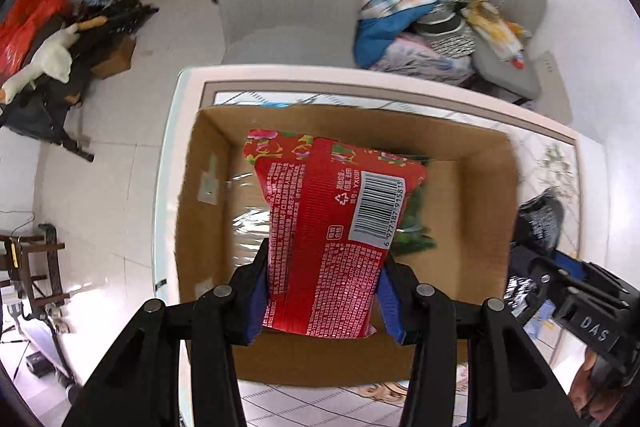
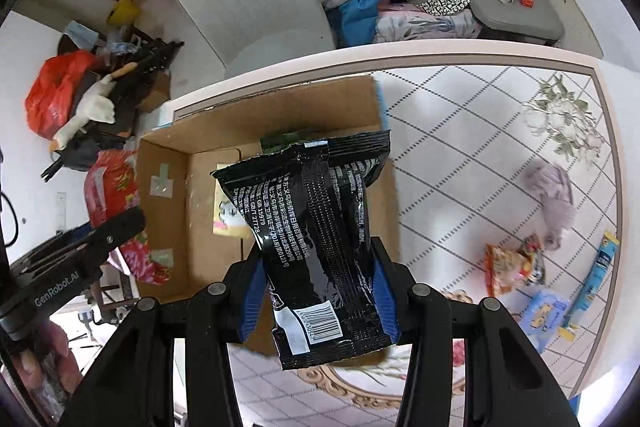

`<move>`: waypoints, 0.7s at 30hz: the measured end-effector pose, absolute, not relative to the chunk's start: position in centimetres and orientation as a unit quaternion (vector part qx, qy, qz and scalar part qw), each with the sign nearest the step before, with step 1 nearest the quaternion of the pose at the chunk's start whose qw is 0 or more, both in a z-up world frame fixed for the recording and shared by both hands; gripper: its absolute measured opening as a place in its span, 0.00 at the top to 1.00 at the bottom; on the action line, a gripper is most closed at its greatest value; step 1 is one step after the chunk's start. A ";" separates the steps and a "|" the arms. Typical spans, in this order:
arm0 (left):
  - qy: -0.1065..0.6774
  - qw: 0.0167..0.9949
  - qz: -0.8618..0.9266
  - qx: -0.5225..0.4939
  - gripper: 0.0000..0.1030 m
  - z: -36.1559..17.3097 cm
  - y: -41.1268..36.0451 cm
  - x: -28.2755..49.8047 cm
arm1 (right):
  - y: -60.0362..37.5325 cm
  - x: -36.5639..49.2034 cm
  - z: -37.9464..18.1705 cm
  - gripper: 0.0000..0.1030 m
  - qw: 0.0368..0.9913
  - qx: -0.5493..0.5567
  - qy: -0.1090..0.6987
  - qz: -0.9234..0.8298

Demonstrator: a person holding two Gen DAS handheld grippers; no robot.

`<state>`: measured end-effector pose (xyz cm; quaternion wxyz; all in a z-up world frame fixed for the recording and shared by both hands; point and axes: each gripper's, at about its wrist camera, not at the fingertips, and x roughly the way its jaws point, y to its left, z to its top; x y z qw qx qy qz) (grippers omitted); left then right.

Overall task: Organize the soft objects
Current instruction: 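Carry both bags into the box and open both tools to release them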

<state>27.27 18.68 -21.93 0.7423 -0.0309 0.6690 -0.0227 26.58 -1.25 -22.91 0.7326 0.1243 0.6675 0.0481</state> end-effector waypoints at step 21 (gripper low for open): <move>0.730 0.684 -0.009 -0.009 0.57 -31.9 20.4 33.4 | 2.1 32.6 -33.5 0.50 0.718 0.061 0.693 -0.042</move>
